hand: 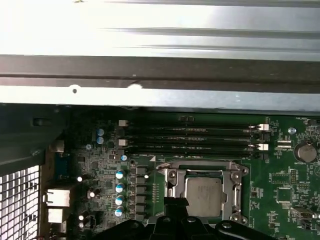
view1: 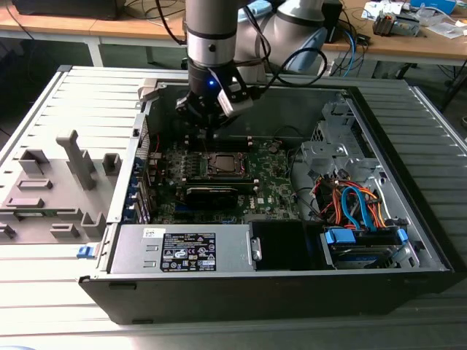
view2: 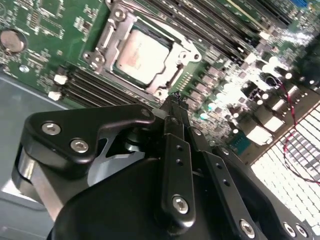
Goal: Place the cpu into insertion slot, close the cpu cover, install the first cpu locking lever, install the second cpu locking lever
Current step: 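Install the first cpu locking lever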
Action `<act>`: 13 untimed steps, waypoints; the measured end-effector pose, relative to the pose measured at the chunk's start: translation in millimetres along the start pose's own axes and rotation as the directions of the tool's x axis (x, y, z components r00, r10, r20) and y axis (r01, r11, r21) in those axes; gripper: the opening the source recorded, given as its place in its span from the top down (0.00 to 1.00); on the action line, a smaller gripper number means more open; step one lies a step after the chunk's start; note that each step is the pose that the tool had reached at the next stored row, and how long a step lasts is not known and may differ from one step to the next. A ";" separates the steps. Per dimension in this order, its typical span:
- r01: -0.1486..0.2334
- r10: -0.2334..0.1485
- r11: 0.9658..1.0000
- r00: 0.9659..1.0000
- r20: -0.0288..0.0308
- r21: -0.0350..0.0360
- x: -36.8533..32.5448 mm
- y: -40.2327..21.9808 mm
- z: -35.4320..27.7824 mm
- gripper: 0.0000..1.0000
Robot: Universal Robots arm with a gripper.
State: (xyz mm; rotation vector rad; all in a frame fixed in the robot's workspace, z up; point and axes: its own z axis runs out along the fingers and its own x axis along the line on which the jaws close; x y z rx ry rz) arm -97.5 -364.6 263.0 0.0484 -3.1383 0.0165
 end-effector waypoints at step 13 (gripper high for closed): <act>0.002 -0.002 1.000 1.000 0.009 -0.003 33.2 1.8 0.1 0.89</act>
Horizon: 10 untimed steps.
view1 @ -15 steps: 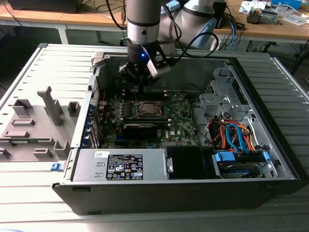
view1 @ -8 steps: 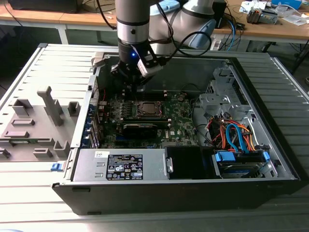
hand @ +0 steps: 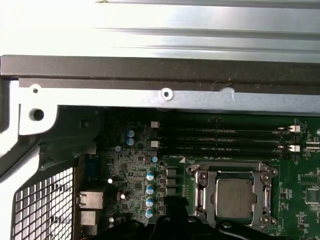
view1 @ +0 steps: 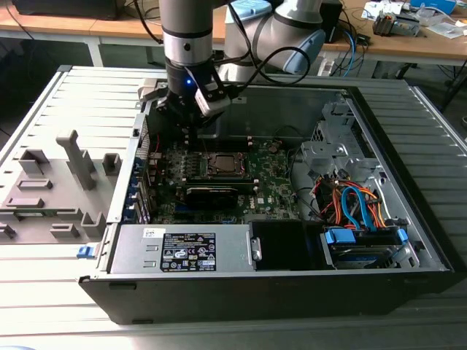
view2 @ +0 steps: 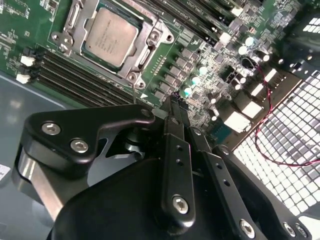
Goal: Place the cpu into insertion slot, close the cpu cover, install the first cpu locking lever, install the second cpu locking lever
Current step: 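Install the first cpu locking lever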
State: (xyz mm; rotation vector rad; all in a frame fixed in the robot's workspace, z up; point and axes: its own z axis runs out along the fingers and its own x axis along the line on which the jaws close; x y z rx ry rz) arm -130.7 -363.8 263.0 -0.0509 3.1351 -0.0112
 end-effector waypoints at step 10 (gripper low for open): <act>0.003 -0.003 1.000 1.000 0.000 -0.007 0.8 15.8 0.8 0.89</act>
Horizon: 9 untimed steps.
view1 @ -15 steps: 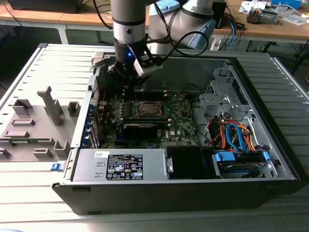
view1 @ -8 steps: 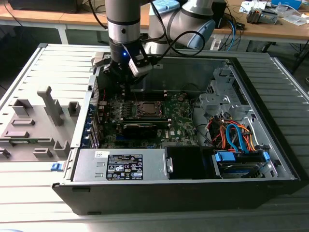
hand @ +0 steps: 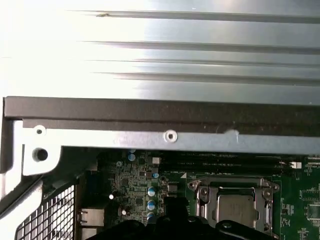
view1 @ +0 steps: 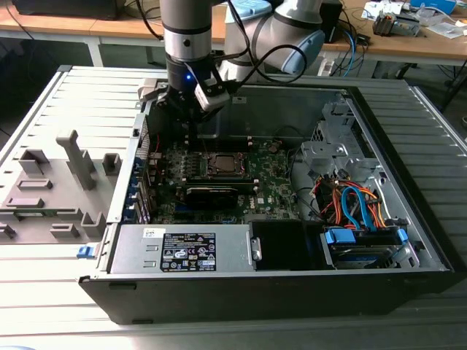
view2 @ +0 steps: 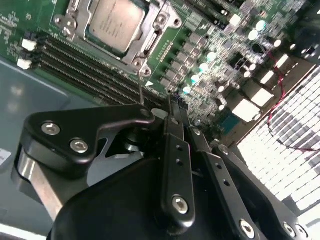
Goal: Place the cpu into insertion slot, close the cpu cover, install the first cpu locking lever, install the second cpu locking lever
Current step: 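Install the first cpu locking lever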
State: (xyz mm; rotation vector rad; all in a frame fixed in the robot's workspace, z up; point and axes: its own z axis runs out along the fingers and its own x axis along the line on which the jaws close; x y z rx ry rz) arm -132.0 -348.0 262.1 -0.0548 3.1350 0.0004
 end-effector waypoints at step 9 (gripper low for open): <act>0.012 -0.012 1.000 1.000 0.000 0.001 -15.5 4.3 2.0 0.89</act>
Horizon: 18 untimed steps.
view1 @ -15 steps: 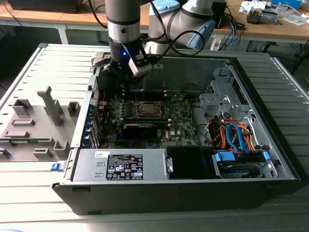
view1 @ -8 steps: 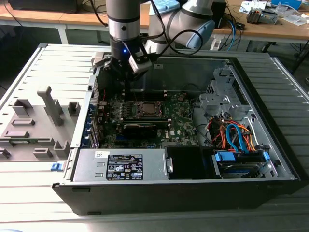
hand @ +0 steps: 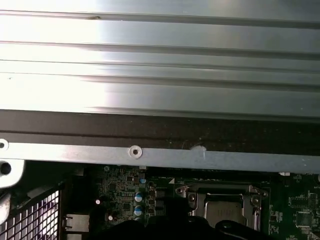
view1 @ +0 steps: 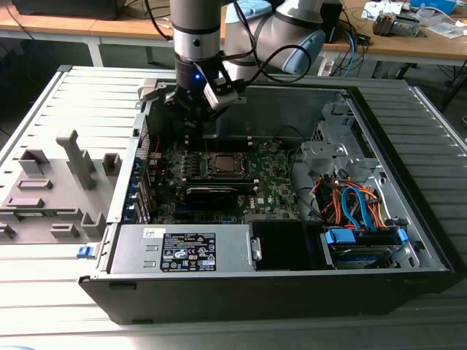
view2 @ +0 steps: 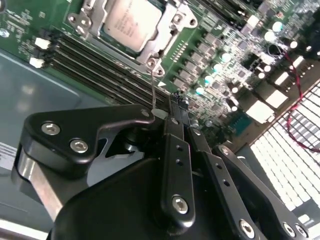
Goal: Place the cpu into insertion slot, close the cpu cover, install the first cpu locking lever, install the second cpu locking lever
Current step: 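Install the first cpu locking lever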
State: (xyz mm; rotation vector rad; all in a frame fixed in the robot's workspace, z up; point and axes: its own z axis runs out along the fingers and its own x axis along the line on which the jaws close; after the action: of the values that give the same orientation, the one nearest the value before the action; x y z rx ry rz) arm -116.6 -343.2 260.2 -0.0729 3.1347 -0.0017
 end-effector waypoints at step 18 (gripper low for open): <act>0.011 -0.011 1.000 1.000 -0.001 0.000 -16.3 0.6 14.0 0.89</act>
State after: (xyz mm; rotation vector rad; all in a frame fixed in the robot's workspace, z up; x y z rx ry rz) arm -100.3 -341.8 246.2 -0.0899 3.1349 -0.0021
